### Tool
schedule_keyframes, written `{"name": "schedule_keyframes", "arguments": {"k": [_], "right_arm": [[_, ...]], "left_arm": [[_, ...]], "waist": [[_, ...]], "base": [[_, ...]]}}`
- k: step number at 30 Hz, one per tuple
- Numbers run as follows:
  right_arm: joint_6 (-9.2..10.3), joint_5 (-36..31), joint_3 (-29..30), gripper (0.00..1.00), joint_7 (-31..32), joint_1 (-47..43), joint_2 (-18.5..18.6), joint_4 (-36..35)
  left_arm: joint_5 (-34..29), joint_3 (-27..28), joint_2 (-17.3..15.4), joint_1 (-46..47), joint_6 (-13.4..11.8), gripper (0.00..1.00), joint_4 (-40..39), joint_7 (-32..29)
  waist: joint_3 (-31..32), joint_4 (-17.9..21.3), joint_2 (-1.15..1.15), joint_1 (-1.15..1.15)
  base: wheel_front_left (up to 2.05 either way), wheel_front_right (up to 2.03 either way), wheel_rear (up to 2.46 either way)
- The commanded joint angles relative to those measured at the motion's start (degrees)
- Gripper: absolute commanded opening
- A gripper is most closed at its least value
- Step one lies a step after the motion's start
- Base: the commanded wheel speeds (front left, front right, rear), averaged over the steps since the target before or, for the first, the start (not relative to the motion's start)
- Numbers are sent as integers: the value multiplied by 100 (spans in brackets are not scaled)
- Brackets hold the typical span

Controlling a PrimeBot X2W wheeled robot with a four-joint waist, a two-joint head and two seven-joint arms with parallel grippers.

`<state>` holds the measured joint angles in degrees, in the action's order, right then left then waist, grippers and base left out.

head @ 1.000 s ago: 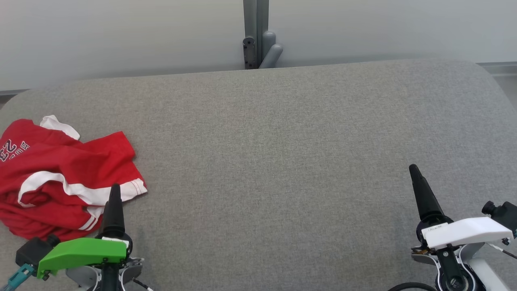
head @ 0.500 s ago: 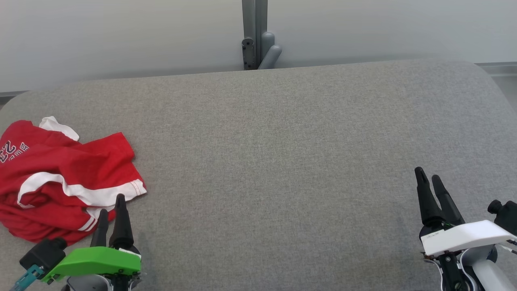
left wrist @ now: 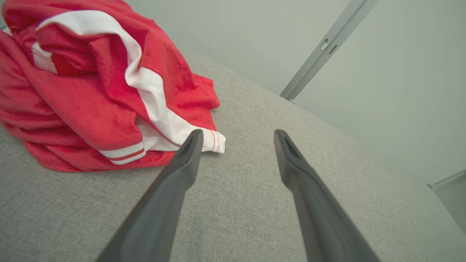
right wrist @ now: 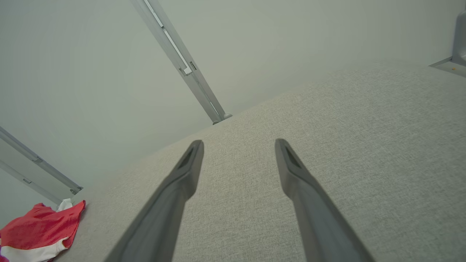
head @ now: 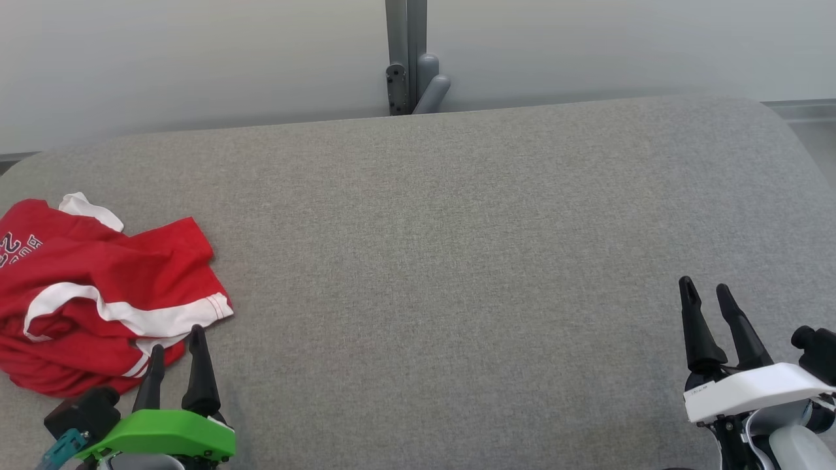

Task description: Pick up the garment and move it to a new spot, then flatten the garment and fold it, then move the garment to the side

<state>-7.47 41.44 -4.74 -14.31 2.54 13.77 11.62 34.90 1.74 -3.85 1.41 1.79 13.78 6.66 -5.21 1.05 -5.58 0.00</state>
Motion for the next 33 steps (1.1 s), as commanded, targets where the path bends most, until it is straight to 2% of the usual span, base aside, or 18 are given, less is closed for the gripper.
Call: {"name": "schedule_keyframes", "arguments": {"k": [1,17,33], "right_arm": [[-3,-252,85,100,-40,-34,20,-26],[-2,-1499,433,100,-52,-90,-106,60],[-3,-2627,754,100,-62,-227,-215,168]], "left_arm": [[-210,-15,-74,-34,-34,100,-50,66],[-1073,-30,-208,-132,-78,100,-113,291],[-1903,-101,-257,-296,58,100,33,508]], "waist": [[3,4,0,0],[42,0,0,0],[57,4,0,0]], "base": [[0,0,0],[0,0,0],[0,0,0]]}}
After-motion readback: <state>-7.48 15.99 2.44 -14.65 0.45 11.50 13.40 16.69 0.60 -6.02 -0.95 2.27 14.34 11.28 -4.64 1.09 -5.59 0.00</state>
